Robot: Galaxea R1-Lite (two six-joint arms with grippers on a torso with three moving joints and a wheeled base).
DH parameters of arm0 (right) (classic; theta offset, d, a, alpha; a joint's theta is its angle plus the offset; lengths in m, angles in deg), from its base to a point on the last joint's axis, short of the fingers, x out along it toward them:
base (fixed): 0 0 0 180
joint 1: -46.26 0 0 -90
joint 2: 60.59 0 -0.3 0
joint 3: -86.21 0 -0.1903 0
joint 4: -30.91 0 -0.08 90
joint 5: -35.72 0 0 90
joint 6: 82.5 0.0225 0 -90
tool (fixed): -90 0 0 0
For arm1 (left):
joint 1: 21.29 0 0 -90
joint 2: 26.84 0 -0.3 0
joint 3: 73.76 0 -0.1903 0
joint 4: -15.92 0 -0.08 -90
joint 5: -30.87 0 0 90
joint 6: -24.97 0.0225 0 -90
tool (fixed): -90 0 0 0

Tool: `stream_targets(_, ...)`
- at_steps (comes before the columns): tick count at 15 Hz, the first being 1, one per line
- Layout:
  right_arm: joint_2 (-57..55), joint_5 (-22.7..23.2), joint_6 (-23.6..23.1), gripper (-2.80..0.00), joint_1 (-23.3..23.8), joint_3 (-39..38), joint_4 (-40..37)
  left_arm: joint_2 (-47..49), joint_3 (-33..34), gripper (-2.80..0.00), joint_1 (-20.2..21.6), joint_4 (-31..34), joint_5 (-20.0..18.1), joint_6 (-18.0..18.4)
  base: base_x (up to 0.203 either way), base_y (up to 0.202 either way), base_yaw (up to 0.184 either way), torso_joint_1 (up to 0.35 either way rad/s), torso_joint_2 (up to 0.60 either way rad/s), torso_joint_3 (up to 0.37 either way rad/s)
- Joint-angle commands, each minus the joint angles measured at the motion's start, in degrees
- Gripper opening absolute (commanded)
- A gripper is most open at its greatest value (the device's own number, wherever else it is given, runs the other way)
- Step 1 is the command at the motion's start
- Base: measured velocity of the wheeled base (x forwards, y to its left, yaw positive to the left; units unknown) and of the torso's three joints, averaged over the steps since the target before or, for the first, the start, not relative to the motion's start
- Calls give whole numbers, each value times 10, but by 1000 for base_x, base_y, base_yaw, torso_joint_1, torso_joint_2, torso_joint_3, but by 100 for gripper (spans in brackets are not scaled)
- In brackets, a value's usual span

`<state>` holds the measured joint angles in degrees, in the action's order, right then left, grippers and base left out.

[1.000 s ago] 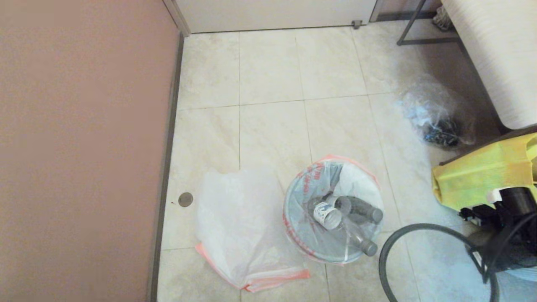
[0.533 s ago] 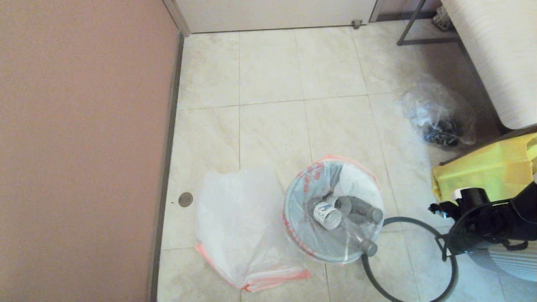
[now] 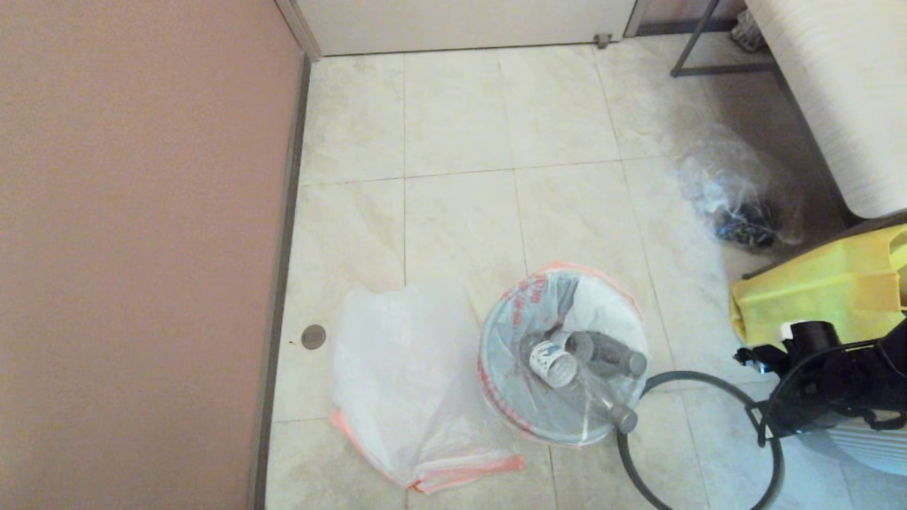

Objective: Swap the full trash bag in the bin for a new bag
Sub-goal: Place the trash can ring on the floor, then place the trash bag on the floor

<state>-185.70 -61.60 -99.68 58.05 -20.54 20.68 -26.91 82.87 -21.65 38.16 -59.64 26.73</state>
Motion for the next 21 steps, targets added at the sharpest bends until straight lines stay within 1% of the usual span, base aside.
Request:
stream_targets(1,20,5,-2,-280,2,-11,2,1,4,-280,0,0,0,0,0,0,0,0,0,0)
stream_targets(2,11,16,-2,0,1,-11,2,1,4,-280,0,0,0,0,0,0,0,0,0,0)
stream_targets(5,-27,23,2,0,-10,8,4,1,4,-280,0,0,0,0,0,0,0,0,0,0)
stream_targets(7,7,36,14,0,-12,2,-7,1,4,-280,0,0,0,0,0,0,0,0,0,0)
stream_targets(9,84,80,34,0,-15,0,-51,1,4,-280,0,0,0,0,0,0,0,0,0,0)
stream_targets(10,126,108,42,-148,-16,5,-84,1,4,-280,0,0,0,0,0,0,0,0,0,0)
stream_targets(11,156,134,48,-280,-17,10,-112,1,4,-280,0,0,0,0,0,0,0,0,0,0)
stream_targets(13,180,170,66,-280,-31,35,-138,1,4,-280,0,0,0,0,0,0,0,0,0,0)
stream_targets(15,177,202,87,-280,-40,57,-139,1,4,-280,0,0,0,0,0,0,0,0,0,0)
stream_targets(16,176,227,102,-280,-42,72,-138,1,4,-280,0,0,0,0,0,0,0,0,0,0)
stream_targets(18,173,294,135,-280,-48,104,-139,1,4,-280,0,0,0,0,0,0,0,0,0,0)
stream_targets(19,163,311,142,-280,-51,118,-139,1,4,-280,0,0,0,0,0,0,0,0,0,0)
stream_targets(20,150,316,141,0,-57,125,-135,1,4,-280,0,0,0,0,0,0,0,0,0,0)
stream_targets(21,139,317,141,0,-68,130,-131,1,4,-280,0,0,0,0,0,0,0,0,0,0)
